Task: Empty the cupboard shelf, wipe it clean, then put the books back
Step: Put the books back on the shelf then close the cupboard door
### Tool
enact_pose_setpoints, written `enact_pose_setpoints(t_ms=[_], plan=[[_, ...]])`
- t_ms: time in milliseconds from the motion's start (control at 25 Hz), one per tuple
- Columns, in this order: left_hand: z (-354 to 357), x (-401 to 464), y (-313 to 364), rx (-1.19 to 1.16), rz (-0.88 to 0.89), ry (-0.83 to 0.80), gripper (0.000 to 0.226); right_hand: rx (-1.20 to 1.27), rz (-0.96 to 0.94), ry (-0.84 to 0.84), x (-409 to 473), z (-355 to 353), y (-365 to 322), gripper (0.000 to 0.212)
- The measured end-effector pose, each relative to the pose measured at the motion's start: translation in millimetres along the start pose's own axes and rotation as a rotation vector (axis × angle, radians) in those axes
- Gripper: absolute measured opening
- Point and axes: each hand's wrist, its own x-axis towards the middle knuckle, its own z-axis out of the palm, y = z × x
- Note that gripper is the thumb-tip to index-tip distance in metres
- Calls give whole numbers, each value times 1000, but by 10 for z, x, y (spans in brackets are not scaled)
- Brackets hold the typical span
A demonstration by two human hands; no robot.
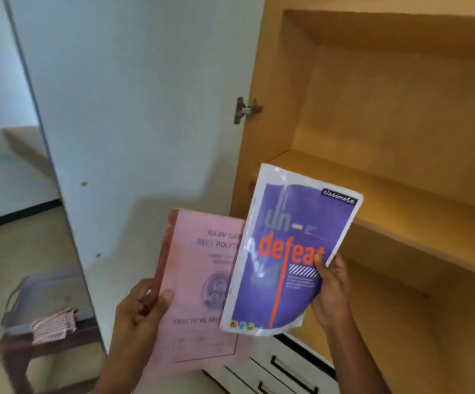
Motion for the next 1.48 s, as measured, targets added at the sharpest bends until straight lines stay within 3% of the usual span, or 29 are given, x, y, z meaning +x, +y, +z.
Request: enact_pose_setpoints(t_ms=[240, 680, 1000, 1200, 1360, 1440, 1480], plan=[[822, 865, 118, -113, -76, -104, 2, -70, -154, 46, 1059, 111, -623, 31], [2137, 2331, 295, -208, -210, -288, 14, -221, -277, 120, 2875, 261, -1337, 36], [2907, 3053, 98, -269, -421, -224, 16, -166, -276, 47, 4811, 195, -1327, 43], [3164, 3354, 112, -66, -307, -124, 11, -120, -165, -4, 5773, 247, -1006, 71], [3121, 3415, 18, 81, -226, -187, 32, -99, -191, -49, 6367, 317, -868, 58], [3121, 3468, -27, 96, -200, -72, 10, -155, -183, -69, 6605, 329, -697, 45], [3117, 3500, -77, 77, -175, -70, 15, -170, -174, -86, 6708, 312, -572, 41]])
